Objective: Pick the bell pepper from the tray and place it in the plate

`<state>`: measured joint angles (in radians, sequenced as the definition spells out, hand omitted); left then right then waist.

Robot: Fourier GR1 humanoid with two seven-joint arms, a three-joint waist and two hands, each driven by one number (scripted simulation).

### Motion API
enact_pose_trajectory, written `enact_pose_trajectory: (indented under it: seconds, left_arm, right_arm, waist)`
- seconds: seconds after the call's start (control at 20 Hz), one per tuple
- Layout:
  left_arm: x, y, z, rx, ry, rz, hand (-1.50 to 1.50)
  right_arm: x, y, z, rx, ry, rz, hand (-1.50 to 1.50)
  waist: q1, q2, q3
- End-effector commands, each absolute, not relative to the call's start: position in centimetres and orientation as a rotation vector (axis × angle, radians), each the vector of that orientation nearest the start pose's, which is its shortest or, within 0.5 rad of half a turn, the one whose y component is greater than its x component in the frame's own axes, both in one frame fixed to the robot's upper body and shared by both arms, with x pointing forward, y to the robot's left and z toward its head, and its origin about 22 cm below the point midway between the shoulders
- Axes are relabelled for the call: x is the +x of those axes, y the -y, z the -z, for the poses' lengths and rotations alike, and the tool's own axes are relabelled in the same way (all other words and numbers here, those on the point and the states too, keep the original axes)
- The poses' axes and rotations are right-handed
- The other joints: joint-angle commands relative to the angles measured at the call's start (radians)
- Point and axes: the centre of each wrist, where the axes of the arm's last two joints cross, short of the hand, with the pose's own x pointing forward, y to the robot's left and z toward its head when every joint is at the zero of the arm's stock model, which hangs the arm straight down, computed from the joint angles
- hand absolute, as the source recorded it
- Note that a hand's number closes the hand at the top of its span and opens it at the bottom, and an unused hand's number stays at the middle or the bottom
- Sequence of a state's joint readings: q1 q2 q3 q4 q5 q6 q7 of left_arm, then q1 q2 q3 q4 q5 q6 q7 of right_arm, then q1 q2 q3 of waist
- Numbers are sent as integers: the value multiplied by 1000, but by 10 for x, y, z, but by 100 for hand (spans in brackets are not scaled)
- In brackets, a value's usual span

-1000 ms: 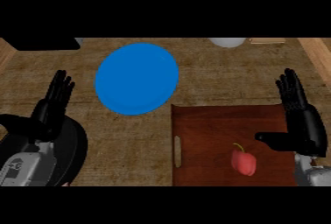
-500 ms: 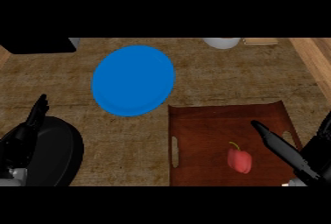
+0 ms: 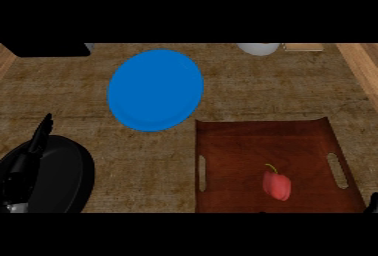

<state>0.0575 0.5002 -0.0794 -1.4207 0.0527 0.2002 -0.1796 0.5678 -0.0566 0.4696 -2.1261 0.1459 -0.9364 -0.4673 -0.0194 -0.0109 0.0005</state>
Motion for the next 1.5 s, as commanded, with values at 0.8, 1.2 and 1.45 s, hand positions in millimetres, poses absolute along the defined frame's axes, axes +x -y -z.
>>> enact_pose_trajectory:
  seconds: [0.8,1.2,1.45]
  left_arm:
    - [228,-331,6,448,1546,314,0]
    - [227,-338,1,470,1534,312,0]
    - [211,-341,6,464,1515,296,0]
  right_arm:
    - [47,217,-86,-844,1280,-28,-150]
    - [96,236,-88,-849,1059,-246,-150]
    - [125,212,-85,-799,1041,-311,-150]
  waist:
    - [55,30,-5]
    - [50,21,-3]
    - [27,11,-1]
